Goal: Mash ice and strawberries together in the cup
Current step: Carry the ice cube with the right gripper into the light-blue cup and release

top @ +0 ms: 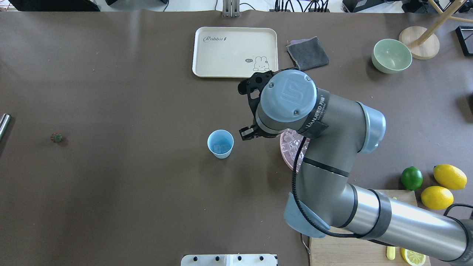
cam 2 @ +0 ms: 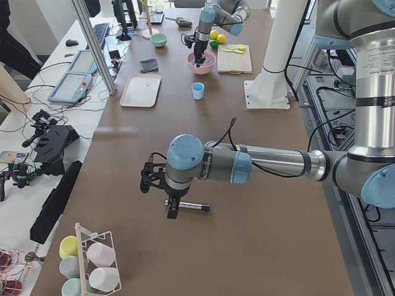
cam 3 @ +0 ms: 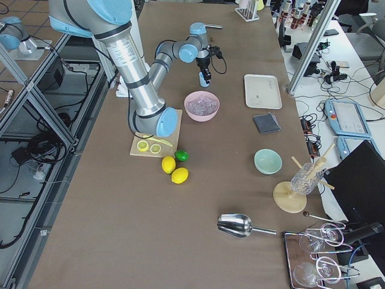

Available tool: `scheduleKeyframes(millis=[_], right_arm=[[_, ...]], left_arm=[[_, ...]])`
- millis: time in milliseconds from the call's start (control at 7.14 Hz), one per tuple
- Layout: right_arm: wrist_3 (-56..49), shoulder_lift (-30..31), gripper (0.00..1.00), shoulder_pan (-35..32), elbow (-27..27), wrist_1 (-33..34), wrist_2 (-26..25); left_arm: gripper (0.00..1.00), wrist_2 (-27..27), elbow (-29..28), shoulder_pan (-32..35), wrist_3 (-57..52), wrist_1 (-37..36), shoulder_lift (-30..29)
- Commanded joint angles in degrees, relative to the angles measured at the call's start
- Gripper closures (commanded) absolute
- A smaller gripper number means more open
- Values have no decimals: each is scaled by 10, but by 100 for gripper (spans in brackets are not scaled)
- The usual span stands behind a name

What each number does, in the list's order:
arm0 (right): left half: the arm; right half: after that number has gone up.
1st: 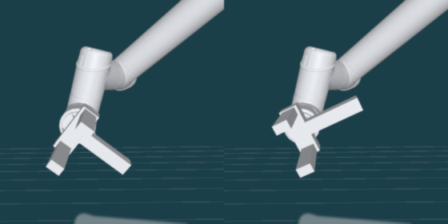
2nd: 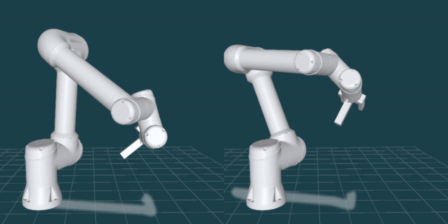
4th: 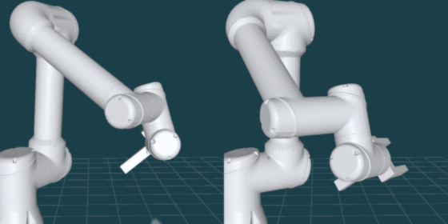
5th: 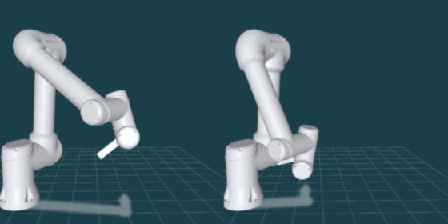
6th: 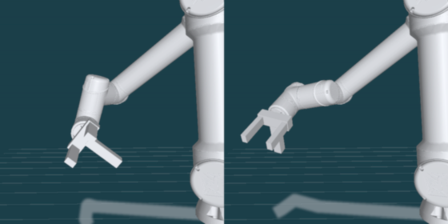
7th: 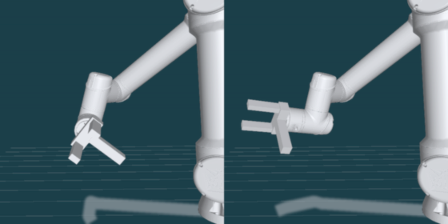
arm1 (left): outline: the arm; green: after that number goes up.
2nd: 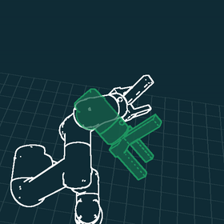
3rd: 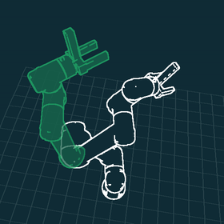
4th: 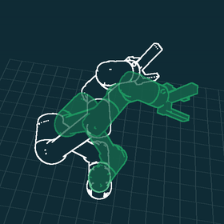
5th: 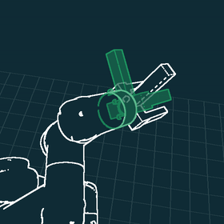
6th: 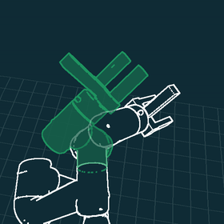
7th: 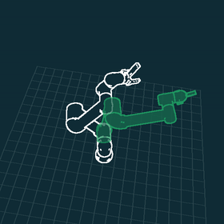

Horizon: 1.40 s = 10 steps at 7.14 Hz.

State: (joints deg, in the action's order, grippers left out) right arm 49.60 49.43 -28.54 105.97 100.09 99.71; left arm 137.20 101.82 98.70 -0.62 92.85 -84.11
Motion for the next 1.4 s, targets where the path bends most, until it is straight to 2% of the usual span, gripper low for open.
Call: scheduleKeyframes(millis=[0,140,420,701,981,1261], right_arm=[[60,-99,99,28,-43,19,-4],[65,-120,99,35,-75,12,-14],[66,-118,100,46,-96,12,-23],[64,-116,100,45,-125,-21,-31],[65,-116,100,45,-147,-23,-44],[66,-108,99,52,-147,-44,-51]], left_arm=[[1,0,1,1,0,0,1],[1,0,-1,0,0,0,0],[1,0,0,2,0,0,4],[1,0,-3,2,-1,0,6],[1,1,-3,3,-2,0,8],[1,2,-5,2,-2,0,7]])
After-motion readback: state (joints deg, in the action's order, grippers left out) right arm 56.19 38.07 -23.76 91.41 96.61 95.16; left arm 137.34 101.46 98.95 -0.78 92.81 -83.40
